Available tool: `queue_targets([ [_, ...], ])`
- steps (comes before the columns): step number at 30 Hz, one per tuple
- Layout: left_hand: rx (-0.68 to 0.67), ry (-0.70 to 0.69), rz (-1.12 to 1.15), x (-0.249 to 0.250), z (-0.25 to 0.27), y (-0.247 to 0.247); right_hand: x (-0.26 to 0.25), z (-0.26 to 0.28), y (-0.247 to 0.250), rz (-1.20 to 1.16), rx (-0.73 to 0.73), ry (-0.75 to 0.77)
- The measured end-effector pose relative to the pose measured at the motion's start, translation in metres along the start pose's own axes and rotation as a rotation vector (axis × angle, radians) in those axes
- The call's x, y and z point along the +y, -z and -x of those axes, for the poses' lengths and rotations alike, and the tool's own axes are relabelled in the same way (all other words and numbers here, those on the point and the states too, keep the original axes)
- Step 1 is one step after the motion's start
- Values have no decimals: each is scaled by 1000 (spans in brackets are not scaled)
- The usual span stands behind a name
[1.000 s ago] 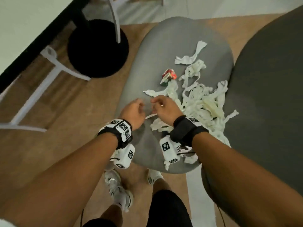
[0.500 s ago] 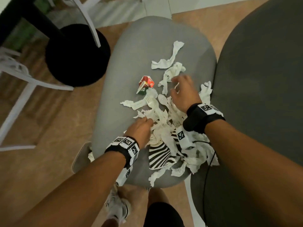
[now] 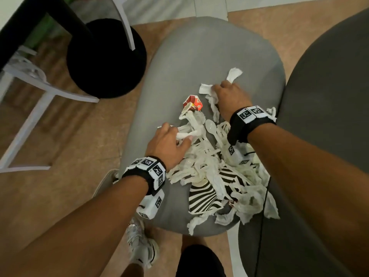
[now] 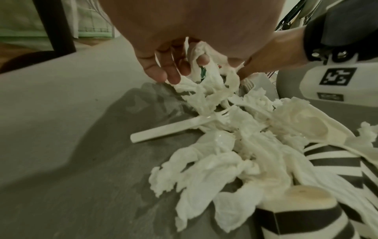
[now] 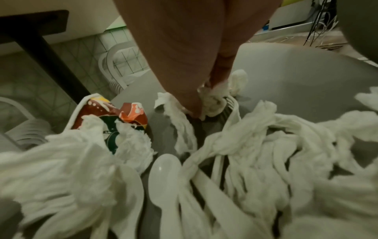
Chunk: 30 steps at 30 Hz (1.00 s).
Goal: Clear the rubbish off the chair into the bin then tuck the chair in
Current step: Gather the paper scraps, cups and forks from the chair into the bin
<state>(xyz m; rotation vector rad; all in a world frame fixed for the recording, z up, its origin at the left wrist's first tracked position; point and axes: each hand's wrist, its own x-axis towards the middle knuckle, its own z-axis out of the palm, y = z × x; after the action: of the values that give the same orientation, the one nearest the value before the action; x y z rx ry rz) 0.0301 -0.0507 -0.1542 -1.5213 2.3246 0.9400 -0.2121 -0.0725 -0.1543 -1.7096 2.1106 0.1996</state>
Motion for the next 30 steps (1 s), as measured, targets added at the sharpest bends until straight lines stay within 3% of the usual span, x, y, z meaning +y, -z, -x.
queue_targets([
  [3, -16, -21, 19, 0, 3, 0, -6, 5, -1, -27, 44, 17],
  [7, -13, -86, 91, -3, 9, -7, -10, 19, -1, -231, 139, 2],
  [13, -180, -352, 30, 13, 27, -20, -11, 44, -1, -433, 75, -80],
  [16, -350, -297, -33, 21, 33, -30, -9, 60, -5, -480, 64, -119],
  [18, -385, -269, -101, 21, 36, -32, -5, 70, -6, -467, 70, -172],
  [21, -289, -213, -35, 17, 40, -28, 7, 82, -11, -361, 73, -254],
  [25, -133, -159, 46, 12, 42, -19, 21, 96, -26, -178, -109, -337],
  [30, -98, -174, 51, 12, 46, -13, 19, 98, -39, -171, -151, -323],
])
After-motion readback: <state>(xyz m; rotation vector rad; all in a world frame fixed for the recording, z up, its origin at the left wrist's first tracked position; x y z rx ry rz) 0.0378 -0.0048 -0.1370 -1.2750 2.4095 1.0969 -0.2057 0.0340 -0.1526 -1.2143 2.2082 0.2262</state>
